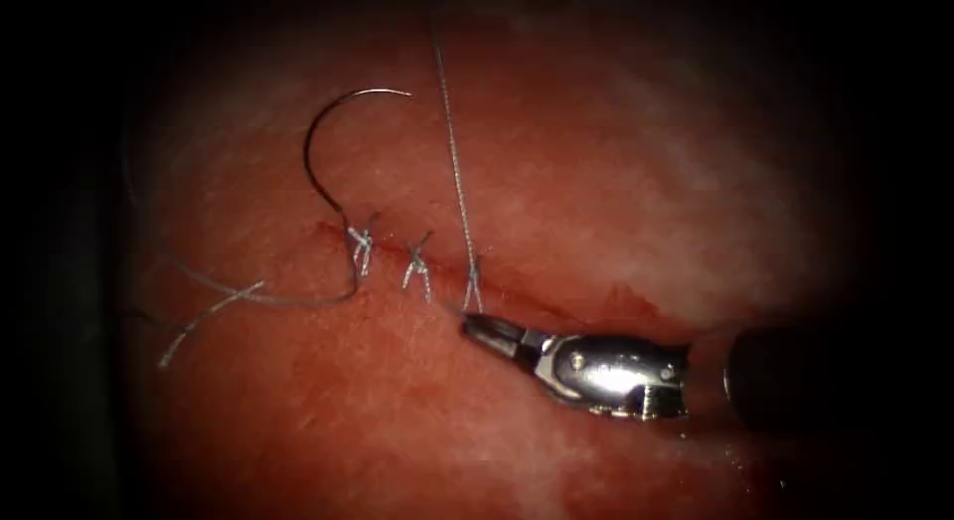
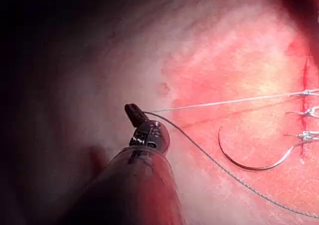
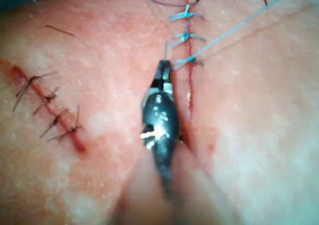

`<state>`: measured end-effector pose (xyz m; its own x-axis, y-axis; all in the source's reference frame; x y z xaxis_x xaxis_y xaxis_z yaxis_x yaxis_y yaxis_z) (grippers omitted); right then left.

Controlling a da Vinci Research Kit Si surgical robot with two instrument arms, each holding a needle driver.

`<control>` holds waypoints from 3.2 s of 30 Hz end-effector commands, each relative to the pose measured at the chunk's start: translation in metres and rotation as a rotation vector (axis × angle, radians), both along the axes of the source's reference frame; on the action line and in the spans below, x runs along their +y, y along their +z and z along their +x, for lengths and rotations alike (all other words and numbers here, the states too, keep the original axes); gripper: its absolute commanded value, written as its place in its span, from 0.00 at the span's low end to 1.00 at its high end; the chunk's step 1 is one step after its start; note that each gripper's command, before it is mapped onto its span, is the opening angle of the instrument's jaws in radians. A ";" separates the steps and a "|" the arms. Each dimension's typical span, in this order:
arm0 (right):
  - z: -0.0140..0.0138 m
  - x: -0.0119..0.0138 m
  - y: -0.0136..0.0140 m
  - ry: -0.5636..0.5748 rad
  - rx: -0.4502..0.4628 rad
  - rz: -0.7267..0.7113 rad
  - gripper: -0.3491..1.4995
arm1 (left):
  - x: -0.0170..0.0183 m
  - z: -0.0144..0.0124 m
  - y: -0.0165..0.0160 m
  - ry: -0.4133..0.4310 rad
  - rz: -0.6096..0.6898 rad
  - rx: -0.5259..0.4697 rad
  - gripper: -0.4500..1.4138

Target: Wound Closure

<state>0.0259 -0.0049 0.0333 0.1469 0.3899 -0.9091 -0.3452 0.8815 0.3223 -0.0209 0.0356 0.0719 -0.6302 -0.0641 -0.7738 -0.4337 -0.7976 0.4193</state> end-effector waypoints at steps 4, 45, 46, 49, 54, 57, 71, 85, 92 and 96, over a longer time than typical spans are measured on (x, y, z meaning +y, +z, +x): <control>0.0009 -0.0027 0.0009 -0.013 -0.018 0.005 0.00 | 0.0002 -0.0004 0.0004 0.001 -0.018 0.027 0.00; 0.0007 -0.0077 0.0006 -0.089 -0.083 -0.010 0.00 | 0.0025 -0.0003 -0.0004 0.023 -0.065 0.095 0.00; 0.0006 -0.0078 0.0007 -0.096 -0.081 -0.010 0.00 | 0.0025 -0.0002 -0.0005 0.024 -0.064 0.095 0.00; 0.0006 -0.0084 0.0009 -0.108 -0.088 -0.011 0.00 | 0.0030 0.0002 -0.0007 0.024 -0.059 0.095 0.00; 0.0009 -0.0074 0.0006 -0.099 -0.080 -0.012 0.00 | 0.0026 0.0000 -0.0005 0.019 -0.062 0.101 0.00; 0.0009 -0.0067 -0.0002 -0.069 -0.070 -0.014 0.00 | 0.0015 -0.0004 -0.0006 0.031 -0.051 0.050 0.00; -0.0014 -0.0036 -0.0050 -0.005 -0.059 0.096 0.88 | -0.0070 -0.0042 -0.0102 0.092 0.044 -0.174 0.00; -0.0011 0.0018 -0.0048 0.046 -0.089 0.157 0.89 | -0.0146 -0.0076 -0.0273 0.122 0.093 -0.346 0.00; 0.0004 0.0048 -0.0026 0.074 -0.119 0.161 0.91 | -0.0171 -0.0083 -0.0325 0.140 0.105 -0.375 0.00; 0.0011 0.0058 -0.0015 0.079 -0.124 0.160 0.92 | -0.0181 -0.0081 -0.0343 0.146 0.101 -0.370 0.00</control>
<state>0.0263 0.0021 0.0313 0.2191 0.5413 -0.8118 -0.4602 0.7910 0.4032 -0.0285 0.0179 0.0367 -0.2971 -0.0481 -0.9536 -0.4191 -0.8908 0.1754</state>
